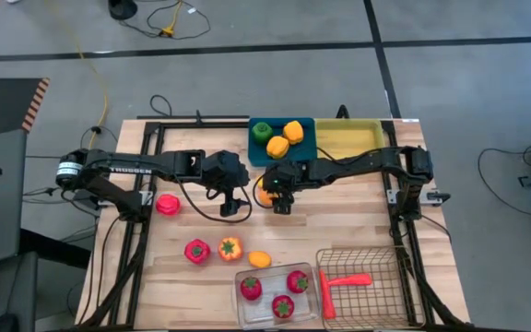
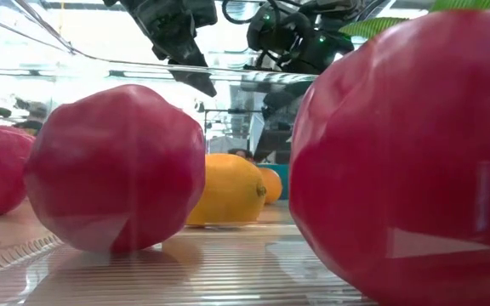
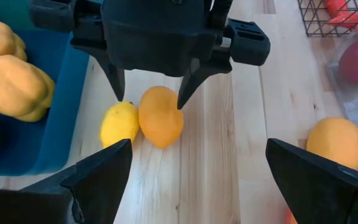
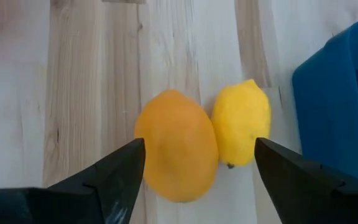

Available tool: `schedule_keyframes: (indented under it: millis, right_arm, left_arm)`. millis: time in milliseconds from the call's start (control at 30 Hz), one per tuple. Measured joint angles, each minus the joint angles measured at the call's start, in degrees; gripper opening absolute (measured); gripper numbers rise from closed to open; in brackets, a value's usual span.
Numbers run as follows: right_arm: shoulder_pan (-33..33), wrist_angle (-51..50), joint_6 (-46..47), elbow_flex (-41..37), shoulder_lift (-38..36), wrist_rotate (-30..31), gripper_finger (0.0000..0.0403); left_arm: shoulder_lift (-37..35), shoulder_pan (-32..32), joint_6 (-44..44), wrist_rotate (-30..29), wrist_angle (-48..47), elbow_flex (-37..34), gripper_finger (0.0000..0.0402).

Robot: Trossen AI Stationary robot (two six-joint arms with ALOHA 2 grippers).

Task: Sort produce into baskets
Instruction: Put the lemon into the yellow bin

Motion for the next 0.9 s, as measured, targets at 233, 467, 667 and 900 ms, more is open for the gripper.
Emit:
schedule_keyframes:
  millis: [233, 467, 667, 900]
  right_arm:
    - [0.0, 1.1, 0.0, -0.1, 2.9, -0.2, 0.0321]
    - [0.0, 1.6, 0.0, -0.1, 7.6, -0.1, 0.0319]
    - [0.0, 1.9, 0.1, -0.1, 7.1, 0.0, 0.0289]
    - [0.1, 0.1, 0.9, -0.1, 5.8, 0.0, 0.0264]
  left_arm:
    - [0.0, 0.0, 0.0, 0.0, 0.0, 0.0, 0.0357]
    - [0.0, 0.0, -0.2, 0.0, 0.0, 0.0, 0.0357]
    - [0.0, 0.0, -0.1, -0.1, 0.0, 0.0, 0.0357]
    - [0.0, 0.0, -0.2, -0.3, 0.0, 0.0, 0.0357]
